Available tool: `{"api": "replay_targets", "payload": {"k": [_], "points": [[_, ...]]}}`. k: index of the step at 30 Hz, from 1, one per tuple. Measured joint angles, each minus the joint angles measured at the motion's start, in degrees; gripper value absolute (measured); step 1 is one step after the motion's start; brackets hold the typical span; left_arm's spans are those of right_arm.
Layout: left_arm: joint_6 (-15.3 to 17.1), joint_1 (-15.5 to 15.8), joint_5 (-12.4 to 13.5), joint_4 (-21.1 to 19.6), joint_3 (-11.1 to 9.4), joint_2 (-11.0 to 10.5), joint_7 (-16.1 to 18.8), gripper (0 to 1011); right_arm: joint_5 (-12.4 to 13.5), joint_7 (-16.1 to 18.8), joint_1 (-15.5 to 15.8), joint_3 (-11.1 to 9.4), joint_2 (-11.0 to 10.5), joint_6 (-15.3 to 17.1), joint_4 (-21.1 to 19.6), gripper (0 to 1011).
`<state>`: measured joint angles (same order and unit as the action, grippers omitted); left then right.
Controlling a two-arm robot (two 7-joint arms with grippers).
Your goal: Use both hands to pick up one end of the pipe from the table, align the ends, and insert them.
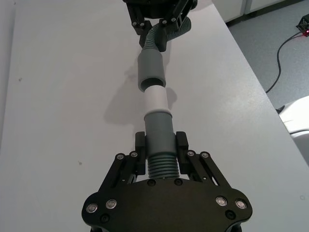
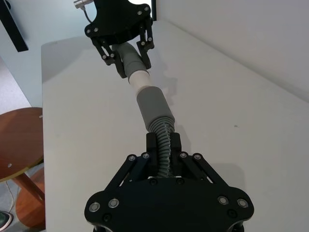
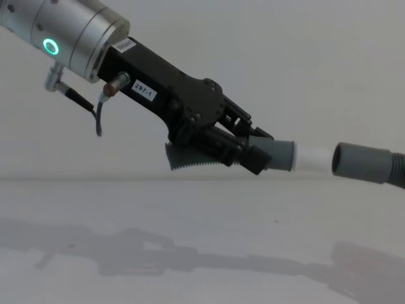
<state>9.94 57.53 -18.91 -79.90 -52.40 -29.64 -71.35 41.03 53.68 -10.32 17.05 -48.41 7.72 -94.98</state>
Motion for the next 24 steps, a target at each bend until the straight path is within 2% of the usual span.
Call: {"api": "replay_targets", "payload": {"k": [24], "points": [[-1.1,1.7,-0.9,2.1,-1.4,1.4,-0.7,354,0.0,0.0,0.0,0.0,0.0,0.0,0.0,156]]}}
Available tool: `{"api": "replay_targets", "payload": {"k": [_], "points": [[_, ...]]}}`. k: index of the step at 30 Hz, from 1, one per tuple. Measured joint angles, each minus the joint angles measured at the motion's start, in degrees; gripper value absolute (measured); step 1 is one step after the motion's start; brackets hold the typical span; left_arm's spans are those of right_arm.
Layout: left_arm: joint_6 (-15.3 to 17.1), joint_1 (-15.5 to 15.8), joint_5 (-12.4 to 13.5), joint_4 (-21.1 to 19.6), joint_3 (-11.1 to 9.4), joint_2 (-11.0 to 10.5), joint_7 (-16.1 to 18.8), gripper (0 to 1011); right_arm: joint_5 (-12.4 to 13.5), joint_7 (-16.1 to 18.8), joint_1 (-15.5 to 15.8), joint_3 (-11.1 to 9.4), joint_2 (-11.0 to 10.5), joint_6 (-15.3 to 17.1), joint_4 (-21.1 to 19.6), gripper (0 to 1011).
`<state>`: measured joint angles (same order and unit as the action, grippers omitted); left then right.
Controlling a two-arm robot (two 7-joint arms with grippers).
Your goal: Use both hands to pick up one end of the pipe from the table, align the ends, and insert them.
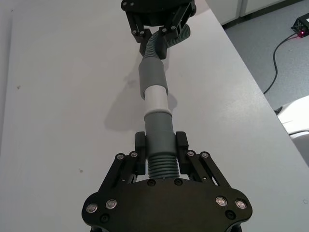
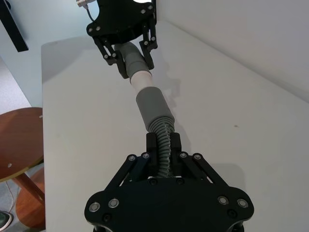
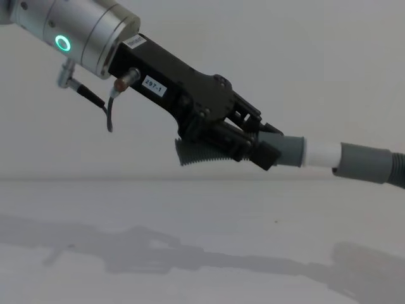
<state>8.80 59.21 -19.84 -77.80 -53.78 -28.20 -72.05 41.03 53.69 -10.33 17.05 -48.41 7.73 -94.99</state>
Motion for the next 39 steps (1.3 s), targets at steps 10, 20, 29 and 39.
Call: {"api": "replay_targets", "payload": {"k": [10,20,29,39], "points": [[-0.1,0.3,-0.2,0.3,-0.3,0.2,-0.3,354,0.0,0.0,0.0,0.0,0.0,0.0,0.0,156],[-0.1,0.4,-0.3,0.4,-0.5,0.3,-0.4,355,0.0,0.0,0.0,0.0,0.0,0.0,0.0,156],[-0.1,0.5,-0.3,0.5,-0.6,0.3,-0.4,354,0.0,0.0,0.0,0.0,0.0,0.0,0.0,156],[-0.1,0.5,-0.3,0.5,-0.6,0.4,-0.5,354,0.0,0.0,0.0,0.0,0.0,0.0,0.0,156]]}}
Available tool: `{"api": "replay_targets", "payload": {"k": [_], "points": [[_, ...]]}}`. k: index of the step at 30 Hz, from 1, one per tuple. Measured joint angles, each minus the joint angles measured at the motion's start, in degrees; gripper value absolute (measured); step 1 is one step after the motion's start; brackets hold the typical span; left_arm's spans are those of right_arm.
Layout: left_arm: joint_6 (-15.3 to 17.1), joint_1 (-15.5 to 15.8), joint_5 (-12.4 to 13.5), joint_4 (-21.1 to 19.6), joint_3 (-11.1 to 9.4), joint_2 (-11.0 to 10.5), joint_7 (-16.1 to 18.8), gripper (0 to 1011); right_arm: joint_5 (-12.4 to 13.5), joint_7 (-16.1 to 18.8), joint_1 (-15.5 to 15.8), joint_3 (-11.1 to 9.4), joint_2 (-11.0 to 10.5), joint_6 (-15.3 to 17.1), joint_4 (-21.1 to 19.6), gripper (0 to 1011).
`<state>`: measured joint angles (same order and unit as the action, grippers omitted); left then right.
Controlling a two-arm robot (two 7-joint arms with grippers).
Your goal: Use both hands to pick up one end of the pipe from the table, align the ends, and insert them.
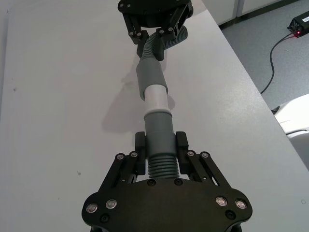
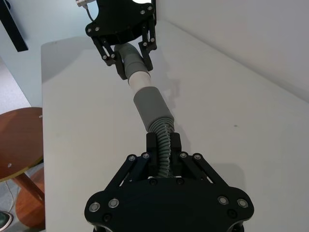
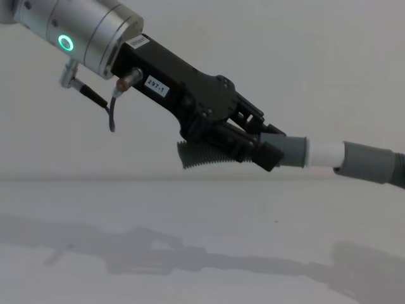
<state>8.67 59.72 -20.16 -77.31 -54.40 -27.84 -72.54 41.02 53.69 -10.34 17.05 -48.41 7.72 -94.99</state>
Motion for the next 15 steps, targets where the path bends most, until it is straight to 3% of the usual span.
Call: {"api": "replay_targets", "payload": {"k": [15], "points": [[0.0,0.0,0.0,0.0,0.0,0.0,0.0,354,0.0,0.0,0.0,0.0,0.0,0.0,0.0,156]]}}
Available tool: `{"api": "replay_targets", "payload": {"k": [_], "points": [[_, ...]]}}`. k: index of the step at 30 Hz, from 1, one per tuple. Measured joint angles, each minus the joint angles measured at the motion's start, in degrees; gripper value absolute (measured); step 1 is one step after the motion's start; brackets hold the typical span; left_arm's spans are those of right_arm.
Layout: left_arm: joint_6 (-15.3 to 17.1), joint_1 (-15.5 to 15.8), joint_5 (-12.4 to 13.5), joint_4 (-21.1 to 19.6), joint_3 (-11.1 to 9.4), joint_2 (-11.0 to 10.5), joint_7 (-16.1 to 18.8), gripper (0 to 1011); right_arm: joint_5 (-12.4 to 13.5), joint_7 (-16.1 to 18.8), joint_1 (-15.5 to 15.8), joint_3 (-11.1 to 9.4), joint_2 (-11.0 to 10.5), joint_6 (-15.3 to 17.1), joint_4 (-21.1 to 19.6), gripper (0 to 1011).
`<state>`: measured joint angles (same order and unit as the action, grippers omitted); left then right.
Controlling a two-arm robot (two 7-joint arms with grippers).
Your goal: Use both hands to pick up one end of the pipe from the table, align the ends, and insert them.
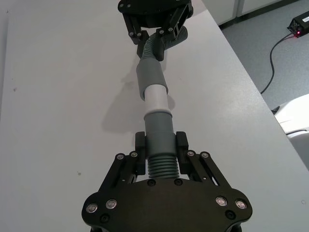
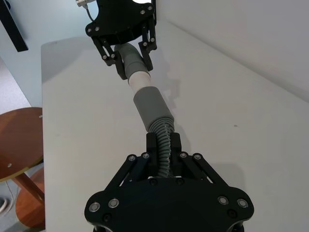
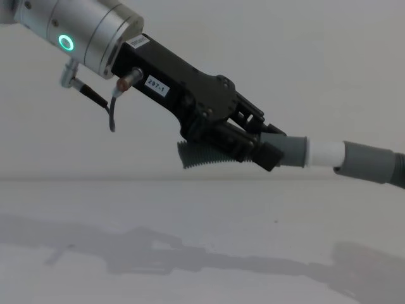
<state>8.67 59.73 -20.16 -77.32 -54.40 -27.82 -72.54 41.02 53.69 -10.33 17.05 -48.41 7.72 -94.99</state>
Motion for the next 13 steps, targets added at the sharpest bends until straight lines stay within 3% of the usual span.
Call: {"api": "replay_targets", "payload": {"k": [13], "points": [[0.0,0.0,0.0,0.0,0.0,0.0,0.0,354,0.0,0.0,0.0,0.0,0.0,0.0,0.0,156]]}}
